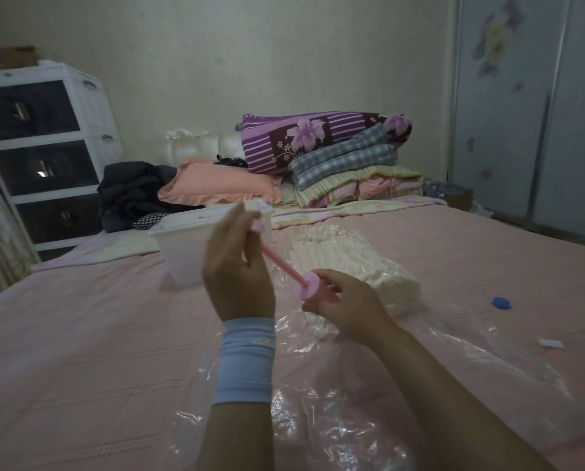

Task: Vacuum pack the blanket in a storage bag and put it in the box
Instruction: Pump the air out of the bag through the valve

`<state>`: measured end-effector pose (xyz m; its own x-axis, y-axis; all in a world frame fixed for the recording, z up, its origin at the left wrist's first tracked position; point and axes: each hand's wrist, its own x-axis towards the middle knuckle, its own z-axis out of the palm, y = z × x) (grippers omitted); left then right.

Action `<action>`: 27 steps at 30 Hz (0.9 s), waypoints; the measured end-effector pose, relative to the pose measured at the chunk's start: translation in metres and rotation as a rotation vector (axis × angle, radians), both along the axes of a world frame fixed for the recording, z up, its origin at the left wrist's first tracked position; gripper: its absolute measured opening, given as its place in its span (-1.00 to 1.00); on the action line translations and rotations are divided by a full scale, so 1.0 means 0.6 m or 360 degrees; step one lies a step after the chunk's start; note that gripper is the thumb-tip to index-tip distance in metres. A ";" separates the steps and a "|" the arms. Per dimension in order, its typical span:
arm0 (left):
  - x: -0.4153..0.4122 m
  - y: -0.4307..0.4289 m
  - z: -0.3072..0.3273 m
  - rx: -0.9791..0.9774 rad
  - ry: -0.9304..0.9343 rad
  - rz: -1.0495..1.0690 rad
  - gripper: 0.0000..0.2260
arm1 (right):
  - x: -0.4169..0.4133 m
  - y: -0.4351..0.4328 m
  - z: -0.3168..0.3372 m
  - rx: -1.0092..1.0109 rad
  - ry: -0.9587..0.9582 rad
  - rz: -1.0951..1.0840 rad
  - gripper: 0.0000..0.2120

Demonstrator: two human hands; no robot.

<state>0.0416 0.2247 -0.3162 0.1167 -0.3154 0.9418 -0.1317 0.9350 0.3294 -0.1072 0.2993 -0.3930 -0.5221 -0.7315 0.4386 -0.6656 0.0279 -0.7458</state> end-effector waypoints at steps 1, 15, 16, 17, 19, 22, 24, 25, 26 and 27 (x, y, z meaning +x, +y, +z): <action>-0.013 -0.001 -0.025 0.0052 -0.0130 -0.0050 -0.84 | 0.002 -0.001 0.000 -0.0005 0.0009 -0.0003 -0.51; 0.004 0.012 0.018 -0.0099 0.0244 0.0078 -0.86 | -0.005 0.005 -0.005 -0.0015 -0.0047 -0.0004 -0.50; -0.006 0.011 0.004 -0.0067 0.0222 0.0062 -0.87 | -0.003 0.003 -0.005 -0.0009 -0.0035 -0.0004 -0.49; -0.017 0.010 -0.014 -0.0022 0.0119 0.0021 -0.87 | -0.001 0.001 -0.005 -0.0006 -0.0018 -0.0006 -0.49; -0.040 0.006 -0.058 0.0124 -0.0251 -0.0124 -0.86 | 0.001 -0.001 -0.005 -0.0020 0.0008 -0.0022 -0.51; -0.051 0.005 -0.090 0.0293 -0.0596 -0.0259 -0.81 | 0.002 -0.002 -0.003 -0.0030 0.0023 -0.0027 -0.54; -0.038 0.007 -0.069 0.0172 -0.0540 -0.0191 -0.84 | 0.000 -0.002 -0.004 -0.0025 0.0039 -0.0023 -0.50; -0.027 0.008 -0.049 0.0089 -0.0460 -0.0147 -0.86 | -0.001 -0.001 -0.004 -0.0027 0.0040 -0.0026 -0.49; -0.014 0.009 -0.026 0.0021 -0.0362 -0.0107 -0.87 | -0.002 0.000 -0.004 -0.0032 0.0030 -0.0030 -0.48; 0.000 0.007 -0.002 -0.0035 -0.0258 -0.0063 -0.87 | -0.002 0.001 -0.004 -0.0038 0.0010 -0.0026 -0.49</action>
